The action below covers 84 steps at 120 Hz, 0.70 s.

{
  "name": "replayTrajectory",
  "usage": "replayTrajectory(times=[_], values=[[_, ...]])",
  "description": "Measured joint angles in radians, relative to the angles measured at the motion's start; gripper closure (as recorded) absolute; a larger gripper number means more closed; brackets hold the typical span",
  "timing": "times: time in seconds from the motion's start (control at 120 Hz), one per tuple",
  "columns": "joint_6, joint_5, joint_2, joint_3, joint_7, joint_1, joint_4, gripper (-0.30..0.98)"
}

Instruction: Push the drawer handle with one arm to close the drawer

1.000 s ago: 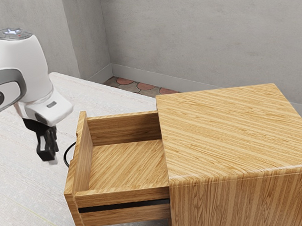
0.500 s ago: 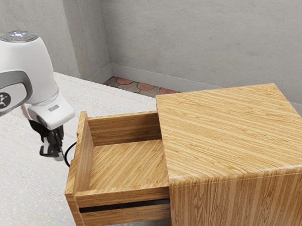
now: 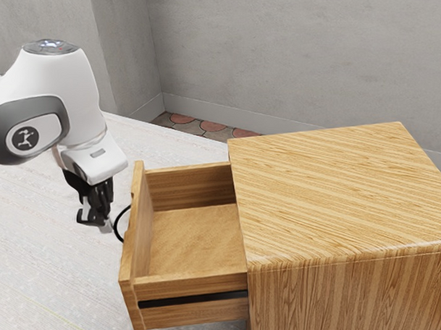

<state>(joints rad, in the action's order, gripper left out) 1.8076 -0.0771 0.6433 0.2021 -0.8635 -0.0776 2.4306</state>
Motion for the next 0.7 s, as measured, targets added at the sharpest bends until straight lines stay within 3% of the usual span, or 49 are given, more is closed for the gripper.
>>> replayTrajectory(times=[0.7], values=[[0.108, -0.064, -0.17, 0.108, -0.025, 0.023, -0.127, 0.78]])
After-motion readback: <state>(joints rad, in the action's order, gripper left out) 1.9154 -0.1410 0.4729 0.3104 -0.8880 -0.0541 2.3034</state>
